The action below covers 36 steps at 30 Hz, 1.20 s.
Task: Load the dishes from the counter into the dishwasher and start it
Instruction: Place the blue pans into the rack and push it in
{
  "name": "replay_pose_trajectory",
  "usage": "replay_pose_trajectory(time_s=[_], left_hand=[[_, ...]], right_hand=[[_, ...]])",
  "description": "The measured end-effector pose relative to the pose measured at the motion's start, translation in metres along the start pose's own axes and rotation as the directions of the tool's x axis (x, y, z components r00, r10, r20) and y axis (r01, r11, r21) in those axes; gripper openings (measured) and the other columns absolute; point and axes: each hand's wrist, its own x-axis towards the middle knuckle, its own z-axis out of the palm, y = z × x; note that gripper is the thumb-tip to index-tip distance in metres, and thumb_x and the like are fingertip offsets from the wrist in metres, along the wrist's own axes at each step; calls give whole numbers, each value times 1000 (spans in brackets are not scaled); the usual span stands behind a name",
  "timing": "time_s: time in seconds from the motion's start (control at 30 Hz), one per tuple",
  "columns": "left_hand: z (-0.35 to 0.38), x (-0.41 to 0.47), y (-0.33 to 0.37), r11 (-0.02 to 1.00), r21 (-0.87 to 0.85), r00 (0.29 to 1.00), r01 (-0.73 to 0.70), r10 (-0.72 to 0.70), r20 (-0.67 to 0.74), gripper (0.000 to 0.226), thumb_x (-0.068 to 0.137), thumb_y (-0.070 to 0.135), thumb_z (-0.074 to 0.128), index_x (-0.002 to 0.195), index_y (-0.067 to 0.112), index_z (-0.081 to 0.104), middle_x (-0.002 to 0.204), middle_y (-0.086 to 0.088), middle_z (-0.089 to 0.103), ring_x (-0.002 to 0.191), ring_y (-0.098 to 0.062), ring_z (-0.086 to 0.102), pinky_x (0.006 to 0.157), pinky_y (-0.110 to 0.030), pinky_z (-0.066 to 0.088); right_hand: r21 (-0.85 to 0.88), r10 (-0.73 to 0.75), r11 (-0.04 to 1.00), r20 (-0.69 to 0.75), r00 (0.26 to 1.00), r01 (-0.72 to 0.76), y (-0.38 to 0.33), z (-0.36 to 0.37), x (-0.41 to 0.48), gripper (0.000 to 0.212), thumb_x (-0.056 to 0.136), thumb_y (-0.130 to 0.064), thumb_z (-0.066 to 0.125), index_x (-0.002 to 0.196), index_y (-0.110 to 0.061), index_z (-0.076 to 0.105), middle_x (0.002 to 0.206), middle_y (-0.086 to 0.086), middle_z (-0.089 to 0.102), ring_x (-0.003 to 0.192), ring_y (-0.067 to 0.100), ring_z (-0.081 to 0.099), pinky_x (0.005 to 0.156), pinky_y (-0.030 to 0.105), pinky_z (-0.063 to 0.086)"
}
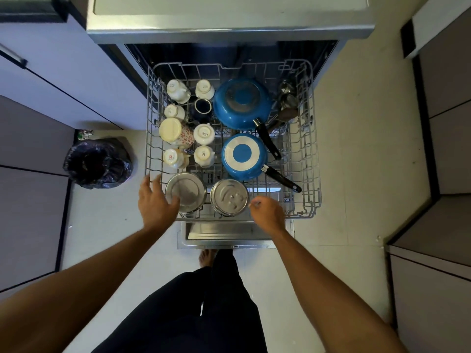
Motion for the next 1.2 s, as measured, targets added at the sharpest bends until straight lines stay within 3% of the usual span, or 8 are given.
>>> replay_pose_trajectory(time_s=[0.1,0.27,0.4,0.5,0.57,0.67,0.97,1.2], left_hand=[[10,-29,0,971,-16,966,-237,238,105,71,78,22,76,141,16,43,153,-15,30,138,-36,31,108,-52,33],[34,-72,-12,838,22,779,-546,497,382,72,86,33,67,149,17,36,153,-11,36,140,-30,34,111,-49,39],[47,-88,-23,829,136,745,-543,400,534,88,89,38,58,157,18,6,164,-9,12,152,-28,6,122,-46,18],[47,-87,-22,834,152,742,-531,371,558,89,90,39,57,157,19,2,165,-9,7,152,-28,1,122,-48,15],[47,-86,-17,831,163,735,-531,357,577,91,90,41,58,157,20,-1,165,-9,3,152,-29,-2,122,-50,12],[47,-88,-14,822,214,730,-527,309,609,96,90,42,58,156,23,-9,165,-10,-8,151,-29,-11,122,-52,5],[61,-101,0,820,340,776,-460,185,603,111,87,43,58,143,35,-37,156,-15,-35,143,-35,-32,114,-56,-15],[75,-107,10,840,411,820,-355,68,569,114,85,51,57,140,35,-42,152,-14,-43,139,-34,-40,106,-55,-28]], right_hand=[[-101,-112,989,-21,994,109,-6,15,-18,13,93,-30,64,93,-20,73,88,0,73,82,23,66,72,34,53],[-187,-183,972,-209,961,145,-10,41,-37,15,92,-35,66,92,-22,74,90,2,71,89,25,60,80,38,43],[-266,-277,940,-226,934,214,-8,58,-45,35,91,-53,57,104,-24,72,101,2,66,98,26,59,89,42,44],[-369,-346,891,-173,922,265,-4,72,-62,52,98,-59,41,130,-24,62,128,6,62,124,28,52,114,49,31],[-426,-391,856,-160,906,294,2,80,-74,57,102,-59,34,146,-25,49,151,11,46,145,30,35,122,53,16],[-475,-384,834,-132,914,282,9,88,-87,63,103,-60,28,159,-29,24,166,12,15,155,29,8,122,57,8],[-568,-358,756,58,932,326,18,73,-82,84,96,-60,46,160,-33,0,168,10,-10,154,33,-9,119,65,1],[-575,-258,744,222,940,340,15,64,-79,109,88,-47,62,155,-35,-23,160,7,-35,149,33,-28,116,65,-13]])
